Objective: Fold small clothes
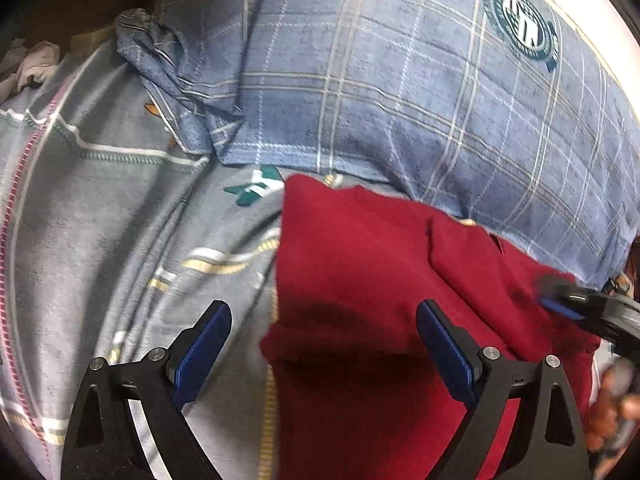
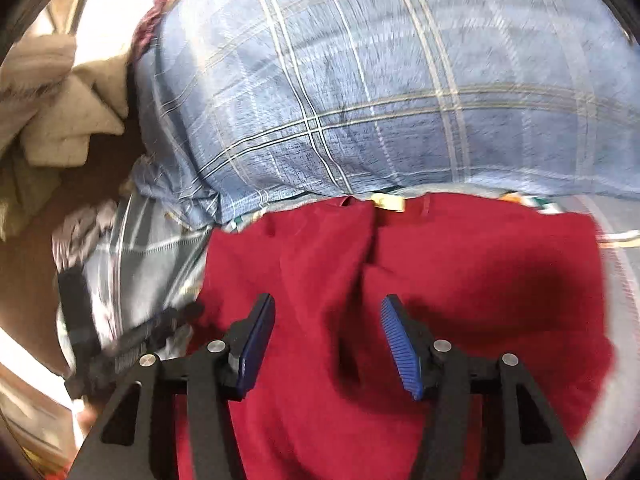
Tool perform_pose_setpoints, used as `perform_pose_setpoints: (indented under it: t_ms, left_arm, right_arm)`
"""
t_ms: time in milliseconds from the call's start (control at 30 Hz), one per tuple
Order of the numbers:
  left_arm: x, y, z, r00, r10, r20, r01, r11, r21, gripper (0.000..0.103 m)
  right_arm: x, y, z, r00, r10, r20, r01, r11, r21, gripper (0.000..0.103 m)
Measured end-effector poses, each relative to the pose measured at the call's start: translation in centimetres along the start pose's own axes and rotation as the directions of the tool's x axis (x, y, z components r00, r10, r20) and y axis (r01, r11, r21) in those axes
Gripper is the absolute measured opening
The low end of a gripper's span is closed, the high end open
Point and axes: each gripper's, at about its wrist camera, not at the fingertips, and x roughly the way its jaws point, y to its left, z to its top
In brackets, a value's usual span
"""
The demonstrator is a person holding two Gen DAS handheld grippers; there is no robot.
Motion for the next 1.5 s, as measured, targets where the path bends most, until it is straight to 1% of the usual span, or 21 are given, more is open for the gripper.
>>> perform_pose_setpoints:
  t_ms: [133, 167, 200, 233, 300, 333, 400, 567, 633, 733, 833, 900, 933, 1000, 1033, 1100, 1133, 1200, 1300, 1400, 1500]
  left_arm:
    - [-0.3, 2.1, 1.3, 1.0, 0.004, 0.006, -0.004, 0.998, -0.067, 0.094]
    - [-0.4, 2.6, 1.5, 1.0, -0.002, 0.004, 0.003, 0.996, -0.084, 0.094]
    - [-0.6, 3.1, 1.8, 1.0, -0.012, 0.004, 0.012, 0.994, -0.105, 0.094]
    - [-0.7, 3.4, 2.0, 1.0, -0.017, 0.006, 0.018, 0.993, -0.119, 0.094]
    - [-1.1, 4.0, 2.3, 0.999, -0.032, 0.019, 0.034, 0.989, -0.143, 0.094]
    - [-1.2, 4.2, 2.3, 0.999, -0.036, 0.025, 0.04, 0.988, -0.15, 0.094]
    - [-1.5, 4.4, 2.3, 0.998, -0.054, 0.03, 0.058, 0.986, -0.159, 0.094]
    - [-1.9, 4.2, 2.1, 0.995, -0.089, 0.04, 0.094, 0.986, -0.139, 0.094]
    - [-2.0, 4.0, 1.9, 0.995, -0.097, 0.031, 0.1, 0.987, -0.125, 0.094]
    - [-1.7, 3.1, 1.5, 0.994, -0.107, 0.016, 0.108, 0.99, -0.093, 0.093]
    - [-0.8, 1.6, 1.2, 0.994, -0.109, 0.0, 0.109, 0.993, -0.036, 0.082]
    - [0.0, 0.7, 1.2, 0.994, -0.109, -0.018, 0.109, 0.994, -0.01, 0.06]
    - [0.7, 0.1, 1.0, 0.993, -0.111, -0.038, 0.112, 0.994, 0.016, 0.052]
    - [1.5, -0.7, 0.8, 0.993, -0.107, -0.053, 0.11, 0.993, 0.051, 0.024]
    - [1.7, -1.1, 0.8, 0.994, -0.098, -0.047, 0.1, 0.994, 0.054, 0.023]
    - [1.6, -1.4, 0.9, 0.996, -0.083, -0.022, 0.084, 0.995, 0.06, 0.012]
    - [1.5, -1.5, 1.2, 0.996, -0.09, -0.021, 0.091, 0.994, 0.052, 0.011]
    - [1.1, -1.6, 2.0, 0.993, -0.12, -0.018, 0.12, 0.992, 0.039, 0.008]
    - [-0.2, -2.7, 4.5, 0.992, -0.125, 0.022, 0.123, 0.99, 0.074, 0.004]
    - [-1.5, -3.9, 6.7, 0.99, -0.131, 0.058, 0.124, 0.986, 0.116, 0.004]
    - [-2.6, -4.1, 7.9, 0.988, -0.127, 0.087, 0.115, 0.985, 0.127, 0.004]
  right_arm:
    - [6.1, -1.1, 1.6, 0.996, 0.0, -0.085, 0.007, 0.997, 0.081, 0.058]
    - [6.5, -0.9, 1.6, 0.997, 0.007, -0.074, -0.001, 0.996, 0.085, 0.058]
    - [6.4, -0.2, 1.5, 0.998, 0.029, -0.057, -0.025, 0.997, 0.073, 0.058]
    - [6.1, 1.2, 1.2, 0.994, 0.098, -0.054, -0.097, 0.995, 0.034, 0.058]
    - [5.4, 3.8, 0.0, 0.983, 0.17, -0.075, -0.174, 0.983, -0.059, 0.058]
    - [4.9, 5.5, -1.0, 0.978, 0.181, -0.101, -0.194, 0.972, -0.131, 0.058]
    - [4.2, 7.2, -2.6, 0.971, 0.19, -0.142, -0.216, 0.957, -0.195, 0.058]
    - [0.6, 7.0, -5.9, 0.964, 0.198, -0.179, -0.229, 0.957, -0.178, 0.058]
    - [-1.4, 6.1, -6.9, 0.973, 0.171, -0.156, -0.197, 0.965, -0.174, 0.061]
    - [-5.0, 4.6, -8.0, 0.996, 0.072, -0.054, -0.082, 0.974, -0.209, 0.068]
    - [-8.1, 1.6, -8.1, 0.997, -0.007, 0.08, 0.018, 0.989, -0.144, 0.072]
    - [-9.0, -0.8, -7.3, 0.994, -0.021, 0.107, 0.027, 0.998, -0.053, 0.072]
    - [-9.4, -1.7, -6.8, 0.993, -0.031, 0.111, 0.033, 0.999, -0.017, 0.072]
    - [-10.6, -3.6, -5.8, 0.985, -0.074, 0.157, 0.069, 0.997, 0.039, 0.072]
    - [-11.2, -4.4, -5.5, 0.976, -0.116, 0.184, 0.106, 0.992, 0.063, 0.072]
    - [-12.5, -6.2, -4.9, 0.96, -0.204, 0.19, 0.186, 0.977, 0.105, 0.072]
    - [-13.1, -7.1, -4.7, 0.954, -0.236, 0.187, 0.217, 0.969, 0.118, 0.072]
    - [-13.6, -8.2, -4.5, 0.955, -0.249, 0.159, 0.232, 0.965, 0.12, 0.073]
    - [-13.5, -8.6, -4.6, 0.956, -0.271, 0.116, 0.265, 0.962, 0.064, 0.073]
    - [-11.7, -7.7, -4.7, 0.932, -0.353, 0.086, 0.358, 0.932, -0.052, 0.072]
    - [-10.2, -7.7, -4.4, 0.905, -0.416, 0.092, 0.424, 0.9, -0.102, 0.067]
